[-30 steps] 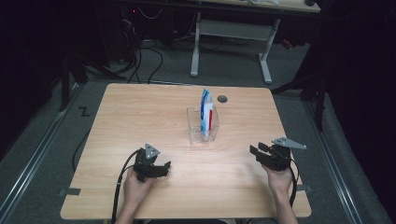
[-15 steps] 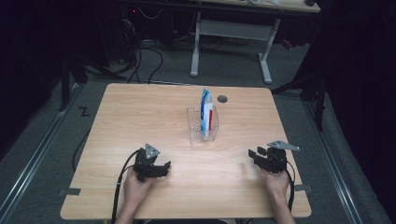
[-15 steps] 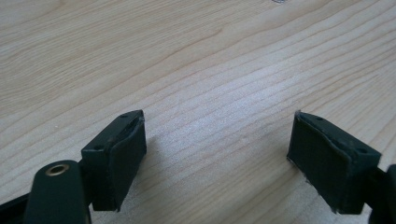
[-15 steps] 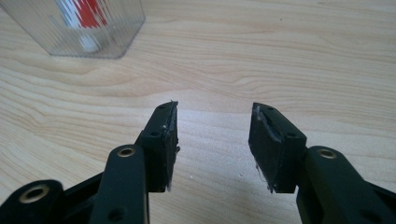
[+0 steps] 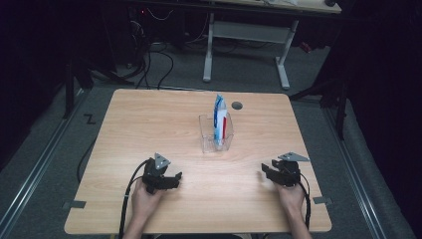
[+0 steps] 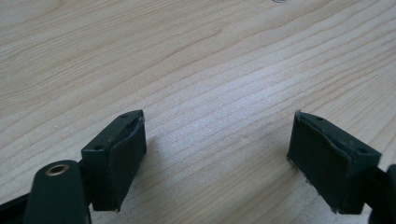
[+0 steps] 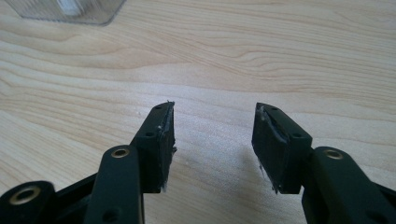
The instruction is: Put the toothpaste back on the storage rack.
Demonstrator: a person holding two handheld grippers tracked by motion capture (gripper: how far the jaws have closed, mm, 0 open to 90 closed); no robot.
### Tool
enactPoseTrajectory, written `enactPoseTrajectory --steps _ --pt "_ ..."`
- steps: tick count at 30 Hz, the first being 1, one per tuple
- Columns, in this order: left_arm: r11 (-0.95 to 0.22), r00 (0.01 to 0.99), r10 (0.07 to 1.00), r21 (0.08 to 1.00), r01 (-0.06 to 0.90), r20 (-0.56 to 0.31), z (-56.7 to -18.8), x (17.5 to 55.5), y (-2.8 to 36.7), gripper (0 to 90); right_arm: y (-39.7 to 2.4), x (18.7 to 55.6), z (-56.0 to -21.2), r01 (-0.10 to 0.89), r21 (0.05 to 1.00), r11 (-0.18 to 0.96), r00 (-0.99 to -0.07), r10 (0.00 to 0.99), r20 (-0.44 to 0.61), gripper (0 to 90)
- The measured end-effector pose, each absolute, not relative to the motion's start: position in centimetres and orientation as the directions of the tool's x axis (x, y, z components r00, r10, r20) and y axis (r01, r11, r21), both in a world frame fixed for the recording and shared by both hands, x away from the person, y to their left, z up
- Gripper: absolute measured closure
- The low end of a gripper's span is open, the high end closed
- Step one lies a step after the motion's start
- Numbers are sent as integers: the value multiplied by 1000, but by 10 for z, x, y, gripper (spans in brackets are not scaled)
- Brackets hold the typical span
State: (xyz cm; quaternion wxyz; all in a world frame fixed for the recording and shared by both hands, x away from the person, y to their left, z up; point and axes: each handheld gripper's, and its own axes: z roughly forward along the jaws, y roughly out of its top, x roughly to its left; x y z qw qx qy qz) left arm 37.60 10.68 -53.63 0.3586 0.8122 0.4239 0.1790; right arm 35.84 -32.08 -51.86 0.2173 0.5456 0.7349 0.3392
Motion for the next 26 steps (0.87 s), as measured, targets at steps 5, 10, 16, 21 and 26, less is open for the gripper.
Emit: enactPoseTrajectory --steps 5,10,16,21,26 --pt "-383 576 817 734 560 -13 -536 376 107 193 -317 361 -523 664 723 191 -319 947 43 471" --pt "-383 576 817 735 560 -13 -536 376 107 193 -313 362 -526 668 713 215 -327 945 22 460" --pt "-383 576 817 734 560 -13 -536 376 107 193 -309 360 -530 640 733 230 -332 943 -7 436" --pt "-383 577 817 734 560 -13 -536 376 107 193 -309 358 -531 638 731 243 -340 940 -16 408" --pt "-382 576 817 735 560 -14 -536 376 107 193 -308 358 -531 637 729 253 -352 936 -17 386"
